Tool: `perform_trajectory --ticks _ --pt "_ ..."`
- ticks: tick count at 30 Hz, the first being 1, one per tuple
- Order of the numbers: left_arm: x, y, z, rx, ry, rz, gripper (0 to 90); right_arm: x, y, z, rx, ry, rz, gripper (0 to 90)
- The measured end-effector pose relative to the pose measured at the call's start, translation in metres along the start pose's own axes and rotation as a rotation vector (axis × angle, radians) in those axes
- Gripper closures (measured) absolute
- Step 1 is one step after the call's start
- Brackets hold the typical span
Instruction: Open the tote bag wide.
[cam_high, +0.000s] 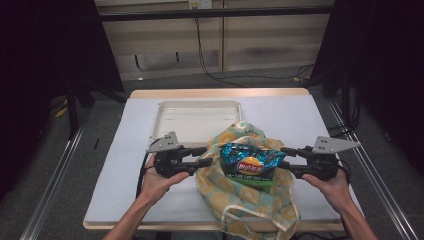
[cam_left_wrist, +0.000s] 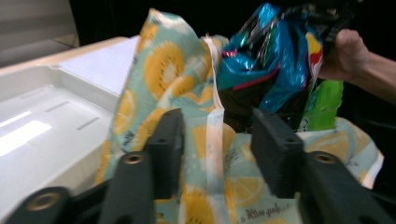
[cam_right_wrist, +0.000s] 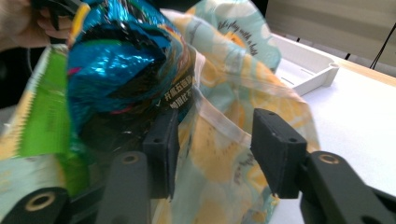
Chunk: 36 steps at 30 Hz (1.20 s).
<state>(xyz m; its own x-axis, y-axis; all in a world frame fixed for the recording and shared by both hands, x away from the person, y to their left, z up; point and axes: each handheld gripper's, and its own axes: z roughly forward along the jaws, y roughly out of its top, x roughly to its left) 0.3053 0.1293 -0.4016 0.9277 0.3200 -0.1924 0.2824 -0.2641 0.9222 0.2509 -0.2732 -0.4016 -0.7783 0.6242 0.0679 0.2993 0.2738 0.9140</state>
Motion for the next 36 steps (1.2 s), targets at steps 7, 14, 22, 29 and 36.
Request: perform_trajectory --ticks 7,14,22,29,36 --pt "0.009 -0.006 0.019 0.083 0.055 0.011 49.1 -0.011 0.000 0.020 0.030 -0.018 0.003 69.8" --pt "0.014 0.007 0.014 0.043 0.038 0.006 84.2 -0.021 0.017 0.017 -0.060 -0.041 0.021 90.0" --pt "0.032 0.039 0.018 -0.050 0.079 -0.019 84.6 -0.031 0.033 0.018 -0.154 -0.079 0.040 90.0" --pt "0.050 0.045 0.030 -0.069 0.098 -0.053 84.9 -0.042 0.039 0.026 -0.179 -0.121 0.051 90.0" --pt "0.066 0.050 0.043 -0.040 0.108 -0.079 84.8 -0.058 0.043 0.038 -0.196 -0.153 0.078 90.0"
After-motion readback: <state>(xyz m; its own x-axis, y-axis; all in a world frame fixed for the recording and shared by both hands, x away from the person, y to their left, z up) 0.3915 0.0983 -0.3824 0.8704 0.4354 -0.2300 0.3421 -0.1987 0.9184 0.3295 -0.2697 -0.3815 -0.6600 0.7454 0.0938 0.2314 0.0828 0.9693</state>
